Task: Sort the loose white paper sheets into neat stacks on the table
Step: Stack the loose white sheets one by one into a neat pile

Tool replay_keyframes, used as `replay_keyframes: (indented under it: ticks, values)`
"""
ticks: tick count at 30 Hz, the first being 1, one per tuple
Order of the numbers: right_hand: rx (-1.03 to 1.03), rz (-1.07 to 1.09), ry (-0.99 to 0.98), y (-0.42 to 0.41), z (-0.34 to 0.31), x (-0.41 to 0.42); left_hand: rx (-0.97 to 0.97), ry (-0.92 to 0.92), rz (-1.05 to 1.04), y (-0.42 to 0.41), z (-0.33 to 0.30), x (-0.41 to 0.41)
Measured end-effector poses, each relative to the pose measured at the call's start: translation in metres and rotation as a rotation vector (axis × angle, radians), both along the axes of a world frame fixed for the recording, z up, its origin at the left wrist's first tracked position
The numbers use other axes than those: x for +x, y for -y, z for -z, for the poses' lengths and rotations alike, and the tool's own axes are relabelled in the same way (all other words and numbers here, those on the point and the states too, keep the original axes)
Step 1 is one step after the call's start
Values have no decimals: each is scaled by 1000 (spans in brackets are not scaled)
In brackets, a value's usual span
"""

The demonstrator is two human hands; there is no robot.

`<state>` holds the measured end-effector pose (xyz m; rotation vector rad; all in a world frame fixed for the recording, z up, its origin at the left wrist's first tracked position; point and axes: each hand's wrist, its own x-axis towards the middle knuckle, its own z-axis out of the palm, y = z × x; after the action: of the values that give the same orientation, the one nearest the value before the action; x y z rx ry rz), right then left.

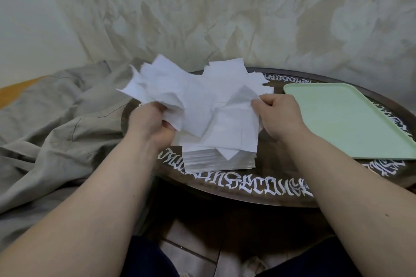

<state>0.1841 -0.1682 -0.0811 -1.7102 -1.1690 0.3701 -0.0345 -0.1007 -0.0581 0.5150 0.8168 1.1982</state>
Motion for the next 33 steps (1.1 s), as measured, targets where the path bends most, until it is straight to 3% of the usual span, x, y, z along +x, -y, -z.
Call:
replay_keyframes:
  ticks: [3,6,8,11,14,17,20,24,28,31,32,33]
  values:
    - [118,168,79,2,-6,0,-23,-233,-6,3,13,7]
    - [311,362,-77,4,-19,6,98,-355,-107,-2,21,2]
    - [367,367,-197,3,-22,9,150,-457,-173,-6,24,-4]
    - [293,281,-311,1,-13,9,152,-538,-209,-3,25,-5]
    - [283,265,-471,4,-10,8,135,-511,-181,0,23,-2]
    - [402,281,-649,10,-29,8,141,-450,-180,-1,20,0]
    - [534,67,-956,13,-53,-4,195,-409,-268,0,15,-2]
    - [384,-57,-1198,12,-52,-22,282,-316,-384,-1,8,-9]
    - [-46,-37,-906,23,-22,-29,330,-339,-538,-3,0,-20]
    - [-159,-41,-746,30,-18,-23,406,-341,-631,1,-14,-22]
    - [-194,-40,-609,32,-20,-20,435,-345,-628,4,-18,-21]
    - [-266,-17,-342,33,-23,-16,455,-354,-601,8,-20,-20]
